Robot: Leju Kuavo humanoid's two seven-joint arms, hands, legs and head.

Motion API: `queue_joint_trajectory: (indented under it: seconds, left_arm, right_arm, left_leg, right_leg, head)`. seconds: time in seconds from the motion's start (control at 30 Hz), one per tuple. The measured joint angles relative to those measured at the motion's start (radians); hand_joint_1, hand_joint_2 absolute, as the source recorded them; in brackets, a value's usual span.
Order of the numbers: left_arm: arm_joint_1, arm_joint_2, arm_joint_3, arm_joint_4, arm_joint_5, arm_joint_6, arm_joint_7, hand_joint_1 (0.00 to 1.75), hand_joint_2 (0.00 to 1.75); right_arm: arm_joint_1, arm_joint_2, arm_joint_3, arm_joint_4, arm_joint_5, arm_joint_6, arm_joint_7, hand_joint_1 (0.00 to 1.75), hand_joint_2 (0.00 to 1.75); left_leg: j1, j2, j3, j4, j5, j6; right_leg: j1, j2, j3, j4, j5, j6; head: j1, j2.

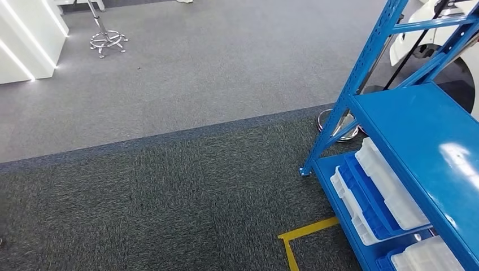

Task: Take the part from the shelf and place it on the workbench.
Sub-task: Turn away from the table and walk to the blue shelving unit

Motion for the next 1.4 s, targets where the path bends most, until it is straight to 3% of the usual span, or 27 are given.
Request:
queue_joint_trajectory:
  seconds: [0.07, 0.1, 0.17, 0.23, 0.3, 0.33, 0.37, 0.43, 0.5, 0.53, 0.6, 0.67, 0.73, 0.77, 0.8, 0.83, 0.9, 0.97, 1.03, 1.1, 1.13, 1.2, 1.23, 1.3, 1.33, 1.37, 1.4]
  left_arm:
    - [-0.003, 0.0, 0.001, 0.0, 0.0, 0.0, 0.0, 0.0, 0.0]
    - [-0.004, -0.001, 0.001, 0.0, 0.0, -0.001, 0.0, 0.0, 0.0]
    - [-0.004, -0.001, 0.001, 0.0, 0.0, -0.001, 0.0, 0.0, 0.0]
    - [-0.002, -0.001, 0.001, 0.0, 0.0, -0.001, -0.001, 0.0, 0.0]
    - [0.001, -0.001, 0.002, 0.0, 0.0, -0.001, -0.001, 0.0, 0.0]
    - [0.001, -0.001, 0.002, 0.0, 0.0, -0.001, -0.001, 0.0, 0.0]
    - [0.001, -0.001, 0.002, 0.0, 0.0, -0.001, -0.001, 0.0, 0.0]
    - [0.0, -0.002, 0.002, 0.0, 0.0, -0.001, -0.001, 0.0, 0.0]
    - [-0.001, -0.002, 0.002, 0.0, 0.0, -0.001, -0.001, 0.0, 0.0]
    - [-0.002, -0.002, 0.002, 0.0, 0.0, -0.001, -0.001, 0.0, 0.0]
    - [-0.006, -0.002, 0.002, 0.0, 0.0, -0.001, -0.001, 0.0, 0.0]
    - [-0.008, -0.002, 0.002, 0.0, 0.0, -0.001, -0.001, 0.0, 0.0]
    - [-0.005, -0.002, 0.002, 0.0, 0.0, -0.001, 0.0, 0.0, 0.0]
    - [-0.003, -0.002, 0.002, 0.0, 0.0, -0.001, 0.0, 0.0, 0.0]
    - [-0.001, -0.002, 0.002, 0.0, 0.0, -0.001, 0.001, 0.0, 0.0]
    - [0.0, -0.002, 0.002, 0.0, 0.0, -0.001, 0.001, 0.0, 0.0]
    - [0.002, -0.002, 0.002, 0.0, 0.001, -0.001, 0.002, 0.0, 0.0]
    - [0.003, -0.002, 0.003, 0.0, 0.002, -0.001, 0.001, 0.0, 0.0]
    - [0.001, -0.002, 0.003, 0.0, 0.004, -0.001, 0.0, 0.0, 0.0]
    - [-0.003, -0.002, 0.003, 0.0, 0.006, -0.001, -0.001, 0.0, 0.0]
    - [-0.004, -0.002, 0.003, 0.0, 0.007, -0.001, -0.002, 0.0, 0.0]
    - [-0.003, -0.003, 0.004, 0.0, 0.008, -0.001, -0.003, 0.0, 0.0]
    - [-0.002, -0.003, 0.004, 0.0, 0.008, -0.001, -0.004, 0.0, 0.0]
    - [0.002, -0.003, 0.004, 0.0, 0.009, -0.001, -0.004, 0.0, 0.0]
    - [0.002, -0.003, 0.004, 0.0, 0.009, -0.001, -0.004, 0.0, 0.0]
    - [0.002, -0.003, 0.004, 0.0, 0.009, -0.001, -0.004, 0.0, 0.0]
    - [0.001, -0.003, 0.004, 0.0, 0.009, -0.001, -0.004, 0.0, 0.0]
  right_arm:
    - [0.002, 0.0, 0.0, 0.0, 0.0, 0.001, 0.0, 0.0, 0.0]
    - [0.004, 0.0, 0.0, 0.0, 0.0, 0.001, 0.0, 0.0, 0.0]
    - [0.004, 0.0, 0.0, 0.001, 0.001, 0.002, 0.0, 0.0, 0.0]
    - [0.001, 0.0, 0.0, 0.001, 0.001, 0.003, 0.0, 0.0, 0.0]
    - [0.001, 0.0, 0.0, 0.001, 0.002, 0.005, 0.0, 0.0, 0.0]
    - [0.001, -0.001, 0.0, 0.001, 0.003, 0.006, 0.0, 0.0, 0.0]
    - [0.003, -0.001, 0.0, 0.001, 0.003, 0.006, 0.0, 0.0, 0.0]
    - [0.004, -0.001, 0.0, 0.001, 0.003, 0.006, 0.0, 0.0, 0.0]
    - [0.001, -0.001, 0.0, 0.001, 0.003, 0.007, 0.0, 0.0, 0.0]
    - [0.001, -0.001, 0.0, 0.001, 0.003, 0.008, 0.0, 0.0, 0.0]
    - [0.002, -0.001, 0.0, 0.001, 0.003, 0.009, 0.001, 0.0, 0.0]
    - [0.002, 0.0, 0.0, 0.001, 0.003, 0.01, 0.001, 0.0, 0.0]
    - [-0.001, 0.0, 0.0, 0.001, 0.003, 0.012, 0.002, 0.0, 0.0]
    - [-0.001, 0.0, 0.0, 0.001, 0.003, 0.013, 0.002, 0.0, 0.0]
    - [-0.002, 0.0, 0.0, 0.001, 0.003, 0.013, 0.002, 0.0, 0.0]
    - [-0.001, 0.001, 0.0, 0.001, 0.003, 0.014, 0.002, 0.0, 0.0]
    - [0.0, 0.001, 0.0, 0.001, 0.002, 0.014, 0.002, 0.0, 0.0]
    - [-0.001, 0.001, 0.0, 0.001, 0.001, 0.016, 0.002, 0.0, 0.0]
    - [-0.001, 0.001, 0.0, 0.002, 0.001, 0.017, 0.001, 0.0, 0.0]
    - [0.002, 0.001, 0.0, 0.002, 0.001, 0.017, -0.001, 0.0, 0.0]
    - [0.004, 0.001, 0.0, 0.002, 0.001, 0.017, -0.001, 0.0, 0.0]
    - [0.003, 0.001, 0.0, 0.002, 0.002, 0.017, -0.001, 0.0, 0.0]
    - [0.002, 0.001, 0.0, 0.002, 0.002, 0.017, -0.001, 0.0, 0.0]
    - [0.001, 0.001, 0.0, 0.002, 0.003, 0.017, -0.001, 0.0, 0.0]
    - [0.001, 0.001, 0.0, 0.002, 0.003, 0.017, -0.001, 0.0, 0.0]
    - [0.002, 0.001, 0.0, 0.002, 0.003, 0.017, -0.001, 0.0, 0.0]
    - [0.003, 0.001, 0.0, 0.002, 0.003, 0.017, -0.001, 0.0, 0.0]
  left_leg:
    - [-0.002, 0.008, 0.003, -0.006, -0.001, 0.01]
    - [-0.002, 0.018, 0.005, -0.01, 0.002, 0.017]
    - [0.001, 0.042, 0.008, -0.019, 0.007, 0.031]
    - [0.0, 0.068, 0.008, -0.022, 0.006, 0.038]
    - [-0.003, 0.098, 0.009, -0.021, 0.002, 0.039]
    - [-0.003, 0.112, 0.011, -0.021, 0.0, 0.038]
    - [-0.003, 0.124, 0.014, -0.021, -0.003, 0.037]
    - [-0.005, 0.144, 0.023, -0.021, -0.009, 0.031]
    - [-0.008, 0.162, 0.031, -0.021, -0.015, 0.02]
    - [-0.009, 0.17, 0.034, -0.021, -0.018, 0.014]
    - [-0.008, 0.177, 0.043, -0.023, -0.022, 0.002]
    - [-0.005, 0.138, 0.034, 0.01, -0.048, -0.009]
    - [-0.003, 0.087, -0.018, 0.119, -0.108, -0.015]
    - [-0.003, 0.077, -0.052, 0.186, -0.135, -0.017]
    - [-0.003, 0.074, -0.08, 0.236, -0.148, -0.018]
    - [-0.002, 0.072, -0.093, 0.254, -0.14, -0.019]
    - [0.0, 0.062, -0.068, 0.175, -0.07, -0.018]
    - [0.003, 0.021, -0.02, 0.05, -0.012, -0.014]
    - [0.002, -0.004, -0.001, -0.001, -0.004, -0.008]
    - [0.0, 0.012, 0.003, -0.007, -0.001, 0.003]
    - [0.001, 0.023, 0.006, -0.012, 0.002, 0.01]
    - [0.004, 0.048, 0.011, -0.023, 0.007, 0.023]
    - [0.003, 0.061, 0.012, -0.025, 0.006, 0.027]
    - [0.002, 0.089, 0.013, -0.024, 0.003, 0.029]
    - [0.002, 0.103, 0.014, -0.024, 0.0, 0.029]
    - [0.002, 0.116, 0.017, -0.024, -0.002, 0.027]
    - [0.002, 0.127, 0.021, -0.024, -0.005, 0.025]
  right_leg:
    - [-0.002, 0.017, -0.007, 0.0, 0.001, 0.012]
    - [-0.003, 0.013, -0.008, 0.003, -0.001, 0.017]
    - [-0.001, -0.033, -0.031, 0.051, -0.031, 0.027]
    - [-0.002, -0.086, -0.091, 0.17, -0.093, 0.036]
    - [-0.006, -0.101, -0.144, 0.271, -0.124, 0.042]
    - [-0.007, -0.104, -0.146, 0.273, -0.112, 0.043]
    - [-0.008, -0.11, -0.126, 0.235, -0.083, 0.042]
    - [-0.003, -0.144, -0.052, 0.095, -0.019, 0.031]
    - [0.006, -0.174, -0.01, 0.008, 0.005, 0.016]
    - [0.011, -0.176, -0.008, -0.001, 0.002, 0.01]
    - [0.008, -0.154, -0.006, -0.006, 0.005, -0.001]
    - [0.001, -0.133, 0.001, -0.017, 0.012, -0.013]
    - [-0.002, -0.113, 0.002, -0.021, 0.015, -0.022]
    - [-0.002, -0.1, 0.001, -0.02, 0.015, -0.024]
    - [-0.001, -0.086, 0.001, -0.019, 0.015, -0.025]
    - [-0.001, -0.071, 0.001, -0.017, 0.014, -0.025]
    - [-0.002, -0.04, 0.002, -0.01, 0.011, -0.021]
    - [-0.002, -0.014, -0.002, 0.002, 0.005, -0.013]
    - [-0.003, 0.006, -0.012, 0.01, 0.002, -0.002]
    - [-0.006, 0.019, -0.018, 0.009, 0.004, 0.011]
    - [-0.006, 0.005, -0.02, 0.014, 0.0, 0.017]
    - [-0.006, -0.051, -0.048, 0.076, -0.037, 0.027]
    - [-0.007, -0.081, -0.078, 0.135, -0.068, 0.032]
    - [-0.011, -0.1, -0.142, 0.256, -0.117, 0.041]
    - [-0.012, -0.103, -0.156, 0.281, -0.117, 0.043]
    - [-0.013, -0.107, -0.15, 0.267, -0.098, 0.044]
    - [-0.014, -0.115, -0.123, 0.216, -0.064, 0.043]
  head:
    - [0.0, 0.0]
    - [0.0, 0.0]
    - [0.004, 0.0]
    - [0.007, 0.0]
    - [0.006, 0.0]
    - [0.006, 0.0]
    - [0.006, 0.0]
    - [0.006, 0.0]
    - [0.006, 0.0]
    - [0.006, 0.0]
    - [0.006, 0.0]
    - [0.005, 0.0]
    - [0.005, 0.0]
    - [0.005, 0.0]
    - [0.005, 0.0]
    - [0.005, 0.0]
    - [0.005, 0.0]
    - [0.005, 0.0]
    - [0.005, 0.0]
    - [0.005, 0.0]
    - [0.005, 0.0]
    - [0.009, 0.0]
    - [0.01, 0.0]
    - [0.011, 0.0]
    - [0.011, 0.0]
    - [0.011, 0.0]
    - [0.011, 0.0]
